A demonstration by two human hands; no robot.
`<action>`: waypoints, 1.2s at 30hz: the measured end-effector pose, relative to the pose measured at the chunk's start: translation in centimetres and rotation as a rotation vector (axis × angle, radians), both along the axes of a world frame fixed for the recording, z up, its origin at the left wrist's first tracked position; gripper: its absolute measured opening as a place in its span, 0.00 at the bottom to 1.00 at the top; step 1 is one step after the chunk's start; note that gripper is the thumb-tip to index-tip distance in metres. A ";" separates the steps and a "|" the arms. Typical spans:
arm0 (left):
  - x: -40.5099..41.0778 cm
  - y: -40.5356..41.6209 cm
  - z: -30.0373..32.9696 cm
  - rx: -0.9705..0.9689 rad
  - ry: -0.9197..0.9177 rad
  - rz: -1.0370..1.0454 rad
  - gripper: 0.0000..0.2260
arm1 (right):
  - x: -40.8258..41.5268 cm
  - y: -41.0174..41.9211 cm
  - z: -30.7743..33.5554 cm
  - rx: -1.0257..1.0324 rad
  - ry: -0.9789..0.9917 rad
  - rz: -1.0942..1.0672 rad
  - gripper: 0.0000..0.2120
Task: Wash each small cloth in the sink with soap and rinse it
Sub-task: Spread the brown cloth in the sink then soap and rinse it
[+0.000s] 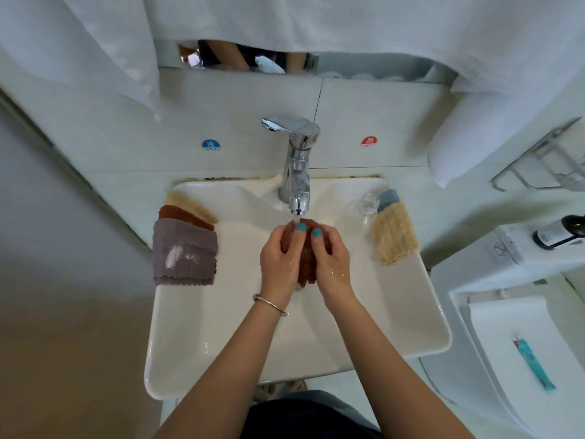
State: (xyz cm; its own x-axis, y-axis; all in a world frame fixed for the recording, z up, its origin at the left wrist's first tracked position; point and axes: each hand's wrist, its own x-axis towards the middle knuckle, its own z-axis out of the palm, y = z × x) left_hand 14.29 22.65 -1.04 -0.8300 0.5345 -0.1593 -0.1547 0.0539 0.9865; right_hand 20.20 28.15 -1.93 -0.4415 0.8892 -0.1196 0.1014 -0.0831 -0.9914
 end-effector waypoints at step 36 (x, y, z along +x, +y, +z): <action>-0.4 -0.1 -1.7 -0.089 0.110 0.164 0.08 | -1.7 -1.9 -0.2 0.102 -0.268 0.258 0.10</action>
